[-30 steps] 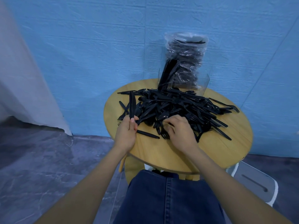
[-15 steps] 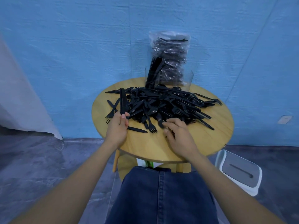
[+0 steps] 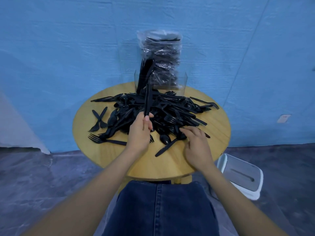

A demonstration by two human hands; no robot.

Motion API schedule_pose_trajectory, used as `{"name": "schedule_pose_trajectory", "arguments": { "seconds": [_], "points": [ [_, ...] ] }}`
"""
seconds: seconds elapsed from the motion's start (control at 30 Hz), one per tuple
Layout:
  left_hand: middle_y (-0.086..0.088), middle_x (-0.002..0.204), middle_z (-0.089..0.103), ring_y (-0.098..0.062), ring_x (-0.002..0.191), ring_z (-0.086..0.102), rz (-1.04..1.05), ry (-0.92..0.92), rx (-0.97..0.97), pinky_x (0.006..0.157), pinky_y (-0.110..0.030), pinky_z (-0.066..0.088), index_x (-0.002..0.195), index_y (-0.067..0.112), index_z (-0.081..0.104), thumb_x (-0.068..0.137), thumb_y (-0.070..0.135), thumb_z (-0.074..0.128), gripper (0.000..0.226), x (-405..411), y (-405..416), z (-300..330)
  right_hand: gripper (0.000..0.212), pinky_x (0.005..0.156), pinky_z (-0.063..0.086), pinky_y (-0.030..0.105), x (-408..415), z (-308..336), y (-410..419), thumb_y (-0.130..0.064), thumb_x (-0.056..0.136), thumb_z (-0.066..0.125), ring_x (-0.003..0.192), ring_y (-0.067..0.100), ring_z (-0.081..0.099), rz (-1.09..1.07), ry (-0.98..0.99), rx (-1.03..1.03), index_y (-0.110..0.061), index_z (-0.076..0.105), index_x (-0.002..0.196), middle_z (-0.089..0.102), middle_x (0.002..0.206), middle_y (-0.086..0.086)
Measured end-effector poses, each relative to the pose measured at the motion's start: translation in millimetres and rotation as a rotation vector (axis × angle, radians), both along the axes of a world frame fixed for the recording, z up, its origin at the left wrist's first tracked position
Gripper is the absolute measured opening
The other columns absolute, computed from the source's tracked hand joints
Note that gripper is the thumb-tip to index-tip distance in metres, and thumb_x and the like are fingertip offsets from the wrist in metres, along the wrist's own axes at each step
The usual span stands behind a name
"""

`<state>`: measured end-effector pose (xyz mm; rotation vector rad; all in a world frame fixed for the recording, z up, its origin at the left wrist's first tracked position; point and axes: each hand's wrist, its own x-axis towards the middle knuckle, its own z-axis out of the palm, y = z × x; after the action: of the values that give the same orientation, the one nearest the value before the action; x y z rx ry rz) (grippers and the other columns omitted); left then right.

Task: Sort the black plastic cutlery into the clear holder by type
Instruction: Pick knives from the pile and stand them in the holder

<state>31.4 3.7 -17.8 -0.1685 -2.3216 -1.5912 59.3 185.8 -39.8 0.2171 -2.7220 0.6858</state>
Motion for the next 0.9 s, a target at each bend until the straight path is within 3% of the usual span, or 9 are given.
{"name": "schedule_pose_trajectory", "arguments": {
  "seconds": [0.13, 0.27, 0.37, 0.5, 0.73, 0.83, 0.9],
  "points": [
    [0.004, 0.069, 0.048, -0.009, 0.057, 0.042, 0.012, -0.014, 0.015, 0.054, -0.026, 0.037, 0.105, 0.019, 0.052, 0.103, 0.022, 0.028, 0.024, -5.1, 5.9, -5.2, 0.058, 0.104, 0.035, 0.038, -2.2, -0.5, -1.4, 0.009, 0.081, 0.045, 0.119, 0.022, 0.043, 0.13, -0.01, 0.004, -0.017, 0.055, 0.132, 0.054, 0.13, 0.0],
    [0.005, 0.07, 0.049, -0.009, 0.059, 0.044, 0.017, 0.004, -0.017, 0.057, -0.026, 0.038, 0.105, 0.019, 0.052, 0.103, 0.024, 0.029, 0.024, -10.4, 11.4, -5.6, 0.039, 0.094, 0.035, 0.031, -12.4, 0.1, 10.8, 0.001, 0.086, 0.053, 0.114, 0.026, 0.047, -0.03, 0.134, -0.173, -0.012, 0.062, 0.122, 0.055, 0.124, 0.005],
    [0.006, 0.071, 0.049, -0.007, 0.059, 0.044, -0.01, 0.028, -0.057, 0.056, -0.023, 0.039, 0.106, 0.02, 0.052, 0.103, 0.025, 0.028, 0.024, -14.4, 18.5, -1.3, 0.043, 0.1, 0.03, 0.037, -23.1, 4.4, 26.4, -0.016, 0.092, 0.05, 0.124, 0.024, 0.036, -0.184, 0.036, -0.084, -0.02, 0.049, 0.135, 0.043, 0.138, 0.002],
    [0.006, 0.07, 0.049, -0.003, 0.057, 0.043, -0.029, 0.046, -0.092, 0.055, -0.016, 0.038, 0.105, 0.022, 0.051, 0.103, 0.021, 0.029, 0.022, -24.0, 32.1, 5.0, 0.043, 0.107, 0.021, 0.035, -29.5, 4.3, 32.1, -0.033, 0.098, 0.043, 0.131, 0.016, 0.032, -0.105, -0.07, 0.019, -0.026, 0.042, 0.141, 0.04, 0.143, -0.006],
    [0.006, 0.068, 0.048, -0.004, 0.057, 0.045, -0.052, 0.081, -0.145, 0.056, -0.019, 0.039, 0.108, 0.019, 0.051, 0.102, 0.021, 0.029, 0.023, -37.6, 47.6, 2.4, 0.039, 0.102, 0.026, 0.035, -46.1, 4.3, 34.0, -0.034, 0.093, 0.053, 0.123, 0.019, 0.033, -0.156, 0.056, -0.15, -0.023, 0.054, 0.13, 0.042, 0.134, 0.0],
    [0.006, 0.068, 0.048, -0.002, 0.058, 0.047, -0.046, 0.096, -0.125, 0.055, -0.018, 0.039, 0.108, 0.018, 0.052, 0.101, 0.022, 0.03, 0.024, -43.0, 47.1, 4.0, 0.045, 0.106, 0.028, 0.036, -44.7, 7.1, 41.1, -0.042, 0.083, 0.053, 0.12, 0.012, 0.03, 0.155, 0.02, -0.221, -0.027, 0.058, 0.125, 0.043, 0.127, -0.009],
    [0.006, 0.069, 0.049, -0.001, 0.057, 0.047, -0.031, 0.091, -0.109, 0.054, -0.015, 0.039, 0.108, 0.019, 0.052, 0.101, 0.023, 0.03, 0.023, -48.1, 45.1, 5.3, 0.046, 0.108, 0.02, 0.031, -39.4, 6.1, 44.8, -0.049, 0.078, 0.054, 0.124, 0.008, 0.025, 0.447, -0.044, -0.127, -0.032, 0.061, 0.12, 0.043, 0.13, -0.012]
  ]
}}
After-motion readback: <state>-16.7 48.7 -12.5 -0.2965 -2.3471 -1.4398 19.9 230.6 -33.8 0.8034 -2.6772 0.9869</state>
